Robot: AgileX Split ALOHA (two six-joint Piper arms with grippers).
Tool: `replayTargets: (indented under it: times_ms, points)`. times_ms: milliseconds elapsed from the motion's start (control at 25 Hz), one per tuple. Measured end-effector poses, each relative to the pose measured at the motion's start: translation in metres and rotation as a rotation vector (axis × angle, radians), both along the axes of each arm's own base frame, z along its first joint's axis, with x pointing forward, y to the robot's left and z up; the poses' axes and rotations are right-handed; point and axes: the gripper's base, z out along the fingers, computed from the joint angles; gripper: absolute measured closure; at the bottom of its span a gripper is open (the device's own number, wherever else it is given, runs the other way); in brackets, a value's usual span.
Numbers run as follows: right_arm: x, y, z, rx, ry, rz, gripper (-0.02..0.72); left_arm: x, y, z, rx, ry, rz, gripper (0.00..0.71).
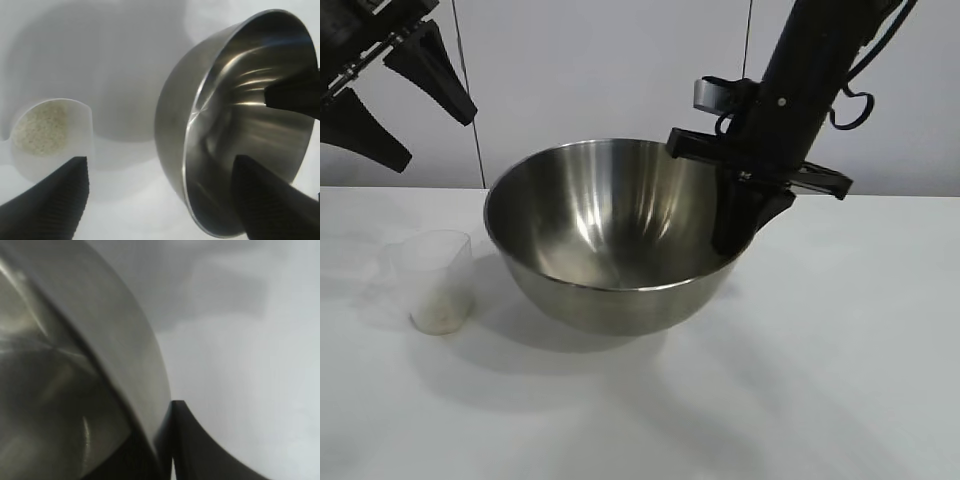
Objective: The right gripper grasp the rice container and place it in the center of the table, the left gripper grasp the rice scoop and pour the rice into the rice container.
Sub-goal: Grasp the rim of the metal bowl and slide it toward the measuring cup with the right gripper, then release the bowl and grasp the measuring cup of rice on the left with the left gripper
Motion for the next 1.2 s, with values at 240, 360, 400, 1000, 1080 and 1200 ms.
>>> replayTargets:
  times_ms: [240,360,400,1000,1080,1200]
  points:
    - [0.0,0.0,-0.002,-0.001,0.008,-0.006,0.525,0.0,0.0,0.0,0.0,0.0,0.0,0.144]
    - [0.0,0.001,-0.002,0.001,0.012,-0.008,0.339,0.0,0.0,0.0,0.0,0.0,0.0,0.144]
    - [0.0,0.001,-0.002,0.001,0.012,-0.009,0.304,0.0,0.0,0.0,0.0,0.0,0.0,0.144]
    - [0.039,-0.014,0.112,-0.118,-0.305,-0.001,0.252,0.0,0.0,0.0,0.0,0.0,0.0,0.144]
    - [0.043,-0.024,0.121,-0.118,-0.326,-0.026,0.252,0.0,0.0,0.0,0.0,0.0,0.0,0.144]
    - [0.049,-0.056,0.126,-0.171,-0.333,-0.094,0.252,0.0,0.0,0.0,0.0,0.0,0.0,0.144]
